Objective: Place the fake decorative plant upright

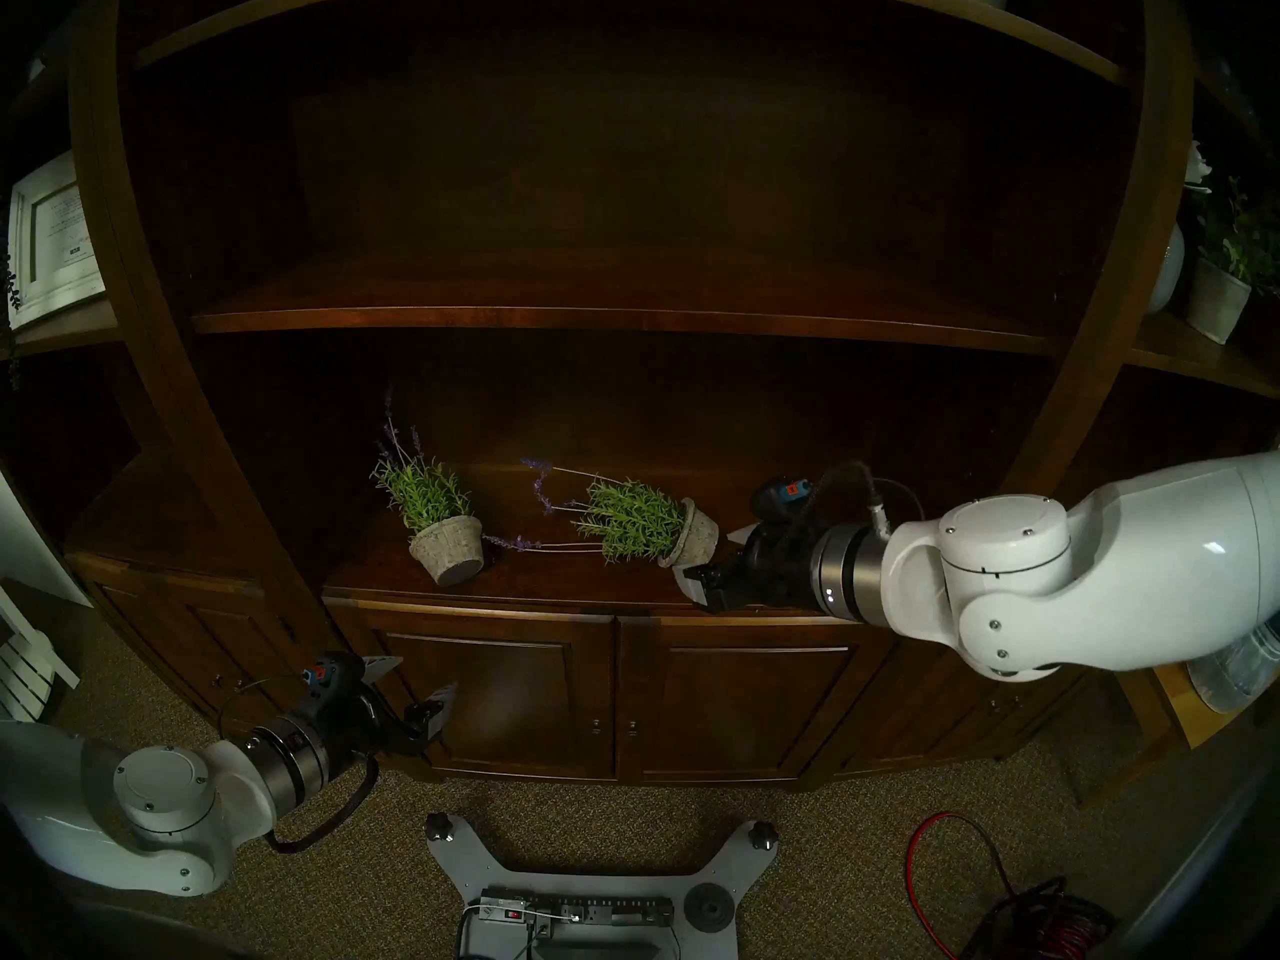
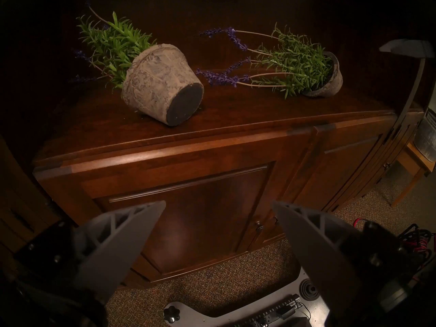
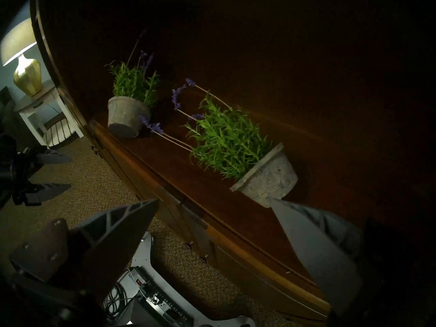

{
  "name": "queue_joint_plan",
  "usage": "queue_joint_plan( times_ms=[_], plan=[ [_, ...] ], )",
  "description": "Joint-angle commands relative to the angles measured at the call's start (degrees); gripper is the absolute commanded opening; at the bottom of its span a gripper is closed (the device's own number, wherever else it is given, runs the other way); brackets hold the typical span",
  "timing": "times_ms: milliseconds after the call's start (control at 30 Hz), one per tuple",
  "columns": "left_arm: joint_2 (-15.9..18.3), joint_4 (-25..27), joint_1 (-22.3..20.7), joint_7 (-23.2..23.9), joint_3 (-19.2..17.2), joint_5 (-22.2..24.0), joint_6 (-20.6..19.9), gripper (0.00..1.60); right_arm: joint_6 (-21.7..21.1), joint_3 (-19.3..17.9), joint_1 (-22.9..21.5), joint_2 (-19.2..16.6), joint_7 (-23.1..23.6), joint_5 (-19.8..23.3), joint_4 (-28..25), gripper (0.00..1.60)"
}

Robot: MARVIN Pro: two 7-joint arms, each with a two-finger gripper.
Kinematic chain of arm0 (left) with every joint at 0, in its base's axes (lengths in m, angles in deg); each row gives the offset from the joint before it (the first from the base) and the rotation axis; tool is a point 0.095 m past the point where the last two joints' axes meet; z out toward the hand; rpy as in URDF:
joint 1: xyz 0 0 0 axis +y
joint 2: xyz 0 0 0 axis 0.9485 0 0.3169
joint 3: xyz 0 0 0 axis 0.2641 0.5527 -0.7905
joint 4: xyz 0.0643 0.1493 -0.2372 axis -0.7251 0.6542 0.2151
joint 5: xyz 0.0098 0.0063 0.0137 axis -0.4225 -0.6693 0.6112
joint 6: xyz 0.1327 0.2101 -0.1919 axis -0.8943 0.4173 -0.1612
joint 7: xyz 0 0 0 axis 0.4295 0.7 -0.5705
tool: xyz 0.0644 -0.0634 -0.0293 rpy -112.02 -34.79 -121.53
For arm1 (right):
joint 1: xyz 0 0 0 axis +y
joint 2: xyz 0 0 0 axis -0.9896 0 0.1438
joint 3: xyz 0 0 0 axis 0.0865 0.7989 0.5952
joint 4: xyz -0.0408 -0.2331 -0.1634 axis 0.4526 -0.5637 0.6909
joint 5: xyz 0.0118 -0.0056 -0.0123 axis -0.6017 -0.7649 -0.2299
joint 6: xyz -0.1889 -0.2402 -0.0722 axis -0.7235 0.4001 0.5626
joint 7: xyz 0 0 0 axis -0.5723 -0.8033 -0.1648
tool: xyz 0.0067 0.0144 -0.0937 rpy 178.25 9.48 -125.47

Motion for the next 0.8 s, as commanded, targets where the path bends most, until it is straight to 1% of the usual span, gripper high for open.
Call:
queue_joint_plan(
  times_ms=[0,33,67,100,133,167,200,233,300,367,400,433,467,500,567,633,667,767],
  plan=[
    [-0.1,0.6,-0.5,-0.1,-0.6,0.0,0.3,1.60,0.7,-7.6,5.8,5.8,-1.7,7.0,3.5,1.60],
    [-0.1,0.6,-0.5,-0.1,-0.6,0.0,0.3,1.60,0.0,-10.9,8.6,6.5,-2.7,8.8,4.8,1.60],
    [-0.1,0.6,-0.5,-0.1,-0.6,0.0,0.3,1.60,0.0,-10.9,8.6,6.5,-2.7,8.8,4.8,1.60],
    [-0.1,0.6,-0.6,-0.1,-0.6,0.0,0.3,1.60,0.3,-9.0,7.0,6.5,-2.3,9.5,4.9,1.60],
    [-0.1,0.6,-0.6,-0.1,-0.6,0.0,0.3,1.60,0.3,-9.0,7.0,6.5,-2.3,9.5,4.9,1.60],
    [-0.1,0.6,-0.6,-0.1,-0.6,0.0,0.3,1.60,0.1,-12.6,10.2,9.3,-3.4,11.9,6.5,1.60],
    [-0.1,0.6,-0.6,-0.1,-0.5,0.0,0.3,1.60,-0.2,-13.3,10.8,9.9,-3.9,13.1,7.1,1.60],
    [-0.1,0.6,-0.6,-0.1,-0.5,0.0,0.3,1.60,-0.2,-13.3,10.8,9.9,-3.9,13.1,7.1,1.60],
    [-0.1,0.6,-0.6,-0.1,-0.5,0.0,0.3,1.60,0.2,-15.7,13.3,12.0,-5.2,16.5,8.7,1.60],
    [-0.1,0.6,-0.6,-0.1,-0.5,0.0,0.3,1.60,0.3,-16.2,13.8,12.3,-5.4,17.3,9.0,1.60],
    [-0.1,0.6,-0.6,-0.1,-0.5,0.0,0.4,1.60,1.0,-17.6,15.9,14.0,-6.1,19.2,10.5,1.60],
    [-0.1,0.6,-0.6,-0.1,-0.5,0.0,0.4,1.60,0.7,-17.8,15.9,13.9,-6.3,19.7,10.7,1.60],
    [-0.1,0.6,-0.6,-0.1,-0.6,0.0,0.4,1.60,1.3,-18.8,17.4,15.3,-7.0,20.8,11.7,1.60],
    [-0.1,0.6,-0.6,-0.1,-0.6,0.0,0.4,1.60,1.3,-18.8,17.4,15.3,-7.0,20.8,11.7,1.60],
    [-0.1,0.6,-0.5,-0.1,-0.6,0.0,0.4,1.60,1.3,-19.8,18.7,17.0,-9.0,23.0,12.9,1.60],
    [-0.1,0.6,-0.5,-0.1,-0.6,0.0,0.4,1.60,1.4,-20.0,19.1,17.3,-9.4,23.4,13.2,1.60],
    [-0.1,0.6,-0.5,-0.1,-0.6,0.0,0.4,1.60,1.3,-20.5,19.8,18.2,-10.7,24.7,13.9,1.60],
    [-0.1,0.6,-0.5,-0.1,-0.6,0.0,0.4,1.60,1.3,-20.9,20.4,19.0,-12.0,25.9,14.5,1.60]
  ],
)
